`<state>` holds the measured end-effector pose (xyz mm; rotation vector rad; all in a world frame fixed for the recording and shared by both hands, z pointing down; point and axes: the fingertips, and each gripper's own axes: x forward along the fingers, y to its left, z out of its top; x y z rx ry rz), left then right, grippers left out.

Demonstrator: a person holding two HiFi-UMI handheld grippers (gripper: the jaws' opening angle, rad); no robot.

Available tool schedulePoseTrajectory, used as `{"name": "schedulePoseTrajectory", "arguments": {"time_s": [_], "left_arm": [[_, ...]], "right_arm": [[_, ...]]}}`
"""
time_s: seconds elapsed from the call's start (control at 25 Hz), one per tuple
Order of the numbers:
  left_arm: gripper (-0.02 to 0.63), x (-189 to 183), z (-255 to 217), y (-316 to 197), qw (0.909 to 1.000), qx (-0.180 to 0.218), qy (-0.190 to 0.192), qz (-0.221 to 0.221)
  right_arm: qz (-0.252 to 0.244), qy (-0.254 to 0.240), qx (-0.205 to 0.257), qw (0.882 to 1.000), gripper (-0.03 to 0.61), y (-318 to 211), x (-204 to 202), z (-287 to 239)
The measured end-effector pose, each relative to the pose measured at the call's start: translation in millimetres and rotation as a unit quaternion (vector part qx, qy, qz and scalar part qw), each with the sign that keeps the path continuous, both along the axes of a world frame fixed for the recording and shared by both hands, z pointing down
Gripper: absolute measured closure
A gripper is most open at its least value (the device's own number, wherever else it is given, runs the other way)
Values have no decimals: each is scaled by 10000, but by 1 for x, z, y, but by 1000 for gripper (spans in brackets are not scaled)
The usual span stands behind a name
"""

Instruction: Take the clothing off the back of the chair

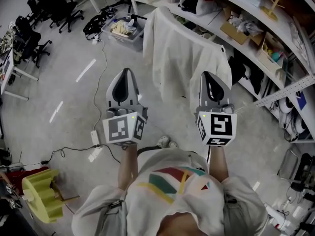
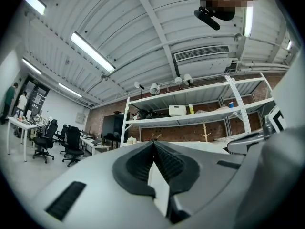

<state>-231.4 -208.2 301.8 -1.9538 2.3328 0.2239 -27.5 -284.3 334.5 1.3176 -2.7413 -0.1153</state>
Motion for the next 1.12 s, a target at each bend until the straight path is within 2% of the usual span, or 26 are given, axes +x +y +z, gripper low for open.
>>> {"name": "schedulePoseTrajectory", "arguments": {"time_s": [0.16, 0.24, 0.32, 0.44, 0.6, 0.64, 0.68, 0.8, 0.96, 1.12], "left_arm": [[600, -3, 1, -7, 9999, -34, -22, 106], [600, -6, 3, -9, 9999, -35, 0, 159], [600, -8, 3, -11, 9997, -16, 21, 223], [598, -5, 2, -23, 9991, 3, -133, 414], [594, -3, 2, -58, 9966, -22, -502, 654], [569, -5, 1, -68, 9959, 5, -526, 730], [484, -8, 0, -78, 9953, 32, -510, 820], [444, -26, -2, -109, 9947, 18, -359, 959], [384, -55, 13, -159, 9941, -315, -474, 925], [373, -61, 35, -204, 9880, -733, -775, 1116]], "right_arm": [[343, -36, 65, 9994, 567, -7, 4, -3], [523, -78, 69, 9986, 492, -10, 7, -4], [614, -135, 7, 9980, 378, -13, 8, -4], [805, -147, -41, 9966, 336, -21, 11, -3], [1042, -58, -100, 9945, 315, -33, 16, 2], [1088, -49, -108, 9940, 310, -35, 17, 3], [1131, -42, -113, 9935, 307, -38, 18, 4], [1231, 6, -140, 9923, 297, -43, 15, 4], [1401, 64, -188, 9899, 283, -48, 11, 6], [1614, 61, -345, 9863, 279, -55, 9, 15]]}}
